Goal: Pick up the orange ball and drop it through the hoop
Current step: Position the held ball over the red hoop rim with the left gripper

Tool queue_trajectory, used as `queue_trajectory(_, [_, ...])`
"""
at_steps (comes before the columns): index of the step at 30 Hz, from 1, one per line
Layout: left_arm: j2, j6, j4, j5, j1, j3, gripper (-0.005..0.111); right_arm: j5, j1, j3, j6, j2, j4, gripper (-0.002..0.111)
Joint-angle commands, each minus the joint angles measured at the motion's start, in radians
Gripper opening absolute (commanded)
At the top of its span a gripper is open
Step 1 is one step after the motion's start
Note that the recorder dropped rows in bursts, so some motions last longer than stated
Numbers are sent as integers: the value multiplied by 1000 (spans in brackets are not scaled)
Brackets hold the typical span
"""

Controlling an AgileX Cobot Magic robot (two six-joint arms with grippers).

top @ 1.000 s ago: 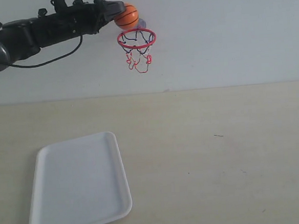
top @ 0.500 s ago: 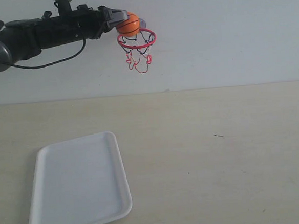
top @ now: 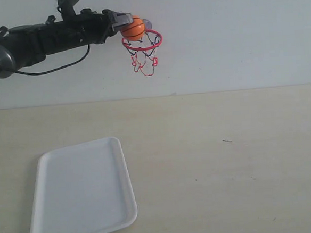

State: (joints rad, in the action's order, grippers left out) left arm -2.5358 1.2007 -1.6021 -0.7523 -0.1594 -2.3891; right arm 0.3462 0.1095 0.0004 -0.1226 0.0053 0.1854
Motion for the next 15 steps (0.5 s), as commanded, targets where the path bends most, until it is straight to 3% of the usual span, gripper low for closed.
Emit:
queue_trajectory(1, [-24,7,-17,-24,-4,-8,4,-12,2,0,-7,-5,-8,0])
queue_trajectory(15, [-36,74,-115,-58,-12,-8,4,-12,2,0,-7,-5,-8,0])
